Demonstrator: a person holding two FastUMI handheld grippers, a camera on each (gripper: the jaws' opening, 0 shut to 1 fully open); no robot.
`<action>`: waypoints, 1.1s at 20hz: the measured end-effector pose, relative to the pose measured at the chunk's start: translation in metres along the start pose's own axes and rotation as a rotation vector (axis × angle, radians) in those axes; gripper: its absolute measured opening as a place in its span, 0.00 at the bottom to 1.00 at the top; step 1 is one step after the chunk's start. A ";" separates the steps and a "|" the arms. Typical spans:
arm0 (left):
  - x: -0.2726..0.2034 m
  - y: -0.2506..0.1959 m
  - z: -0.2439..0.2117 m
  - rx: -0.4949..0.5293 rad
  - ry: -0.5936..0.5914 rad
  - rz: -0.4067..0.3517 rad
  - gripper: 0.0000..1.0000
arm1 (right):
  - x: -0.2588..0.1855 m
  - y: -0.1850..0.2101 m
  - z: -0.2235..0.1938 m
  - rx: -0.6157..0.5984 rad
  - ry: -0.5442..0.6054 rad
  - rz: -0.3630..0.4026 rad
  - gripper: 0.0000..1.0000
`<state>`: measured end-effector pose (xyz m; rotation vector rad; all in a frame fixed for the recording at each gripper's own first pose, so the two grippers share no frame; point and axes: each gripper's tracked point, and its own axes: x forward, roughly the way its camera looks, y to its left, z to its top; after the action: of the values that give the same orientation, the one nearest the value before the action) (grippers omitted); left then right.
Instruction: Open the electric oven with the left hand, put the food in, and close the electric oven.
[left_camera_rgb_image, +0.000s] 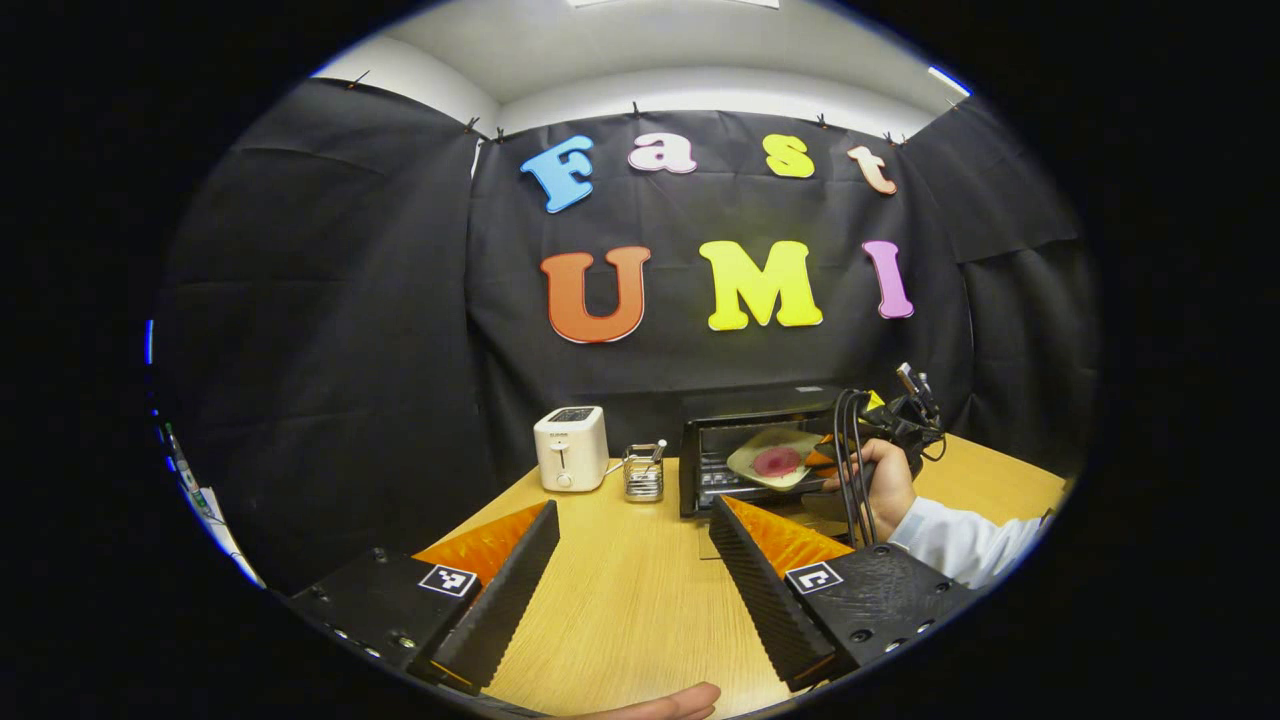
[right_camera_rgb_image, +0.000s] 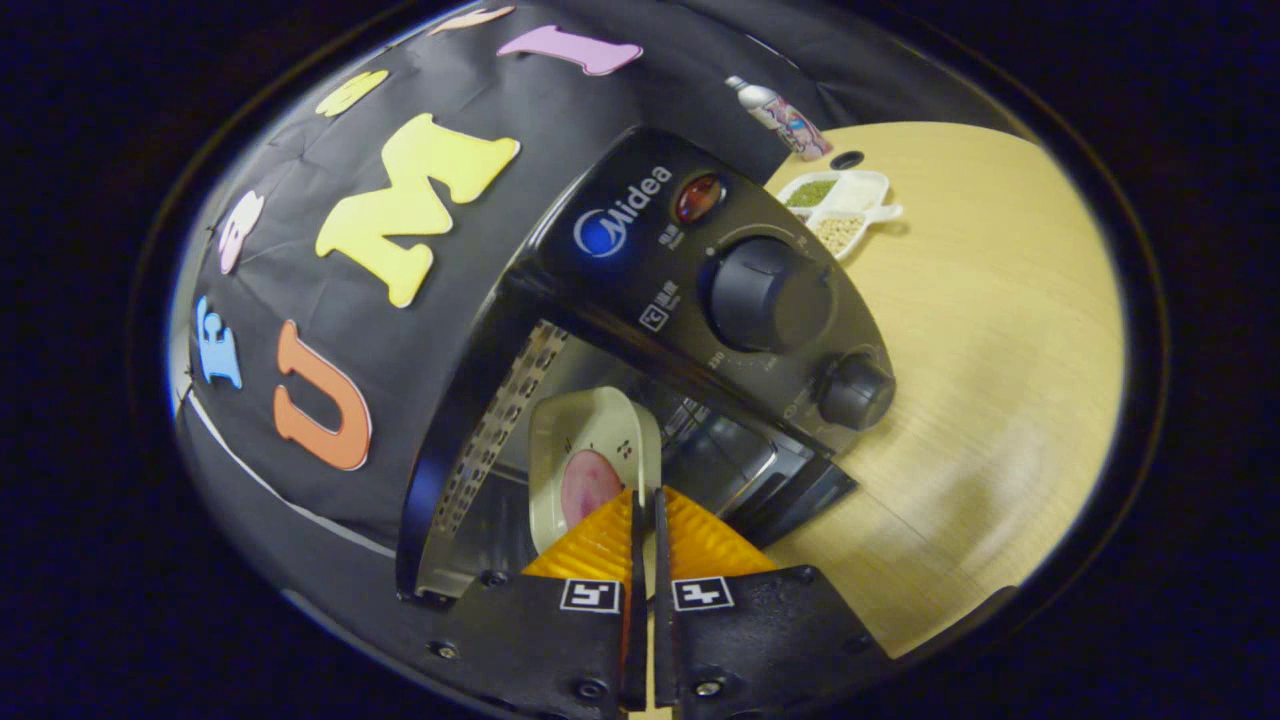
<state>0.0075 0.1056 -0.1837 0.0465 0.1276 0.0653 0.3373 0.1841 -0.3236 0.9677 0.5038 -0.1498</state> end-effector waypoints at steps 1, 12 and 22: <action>0.004 0.005 -0.005 -0.013 0.009 0.005 0.96 | 0.005 0.003 0.000 -0.014 -0.016 0.007 0.06; 0.007 0.013 -0.033 -0.042 0.089 0.004 0.96 | -0.006 0.009 0.014 -0.263 -0.208 0.041 0.29; -0.006 0.006 -0.037 -0.042 0.108 -0.004 0.96 | -0.077 0.015 -0.004 -0.495 -0.184 0.114 0.65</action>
<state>-0.0041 0.1126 -0.2197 0.0009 0.2340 0.0660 0.2733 0.1881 -0.2780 0.4905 0.2936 -0.0080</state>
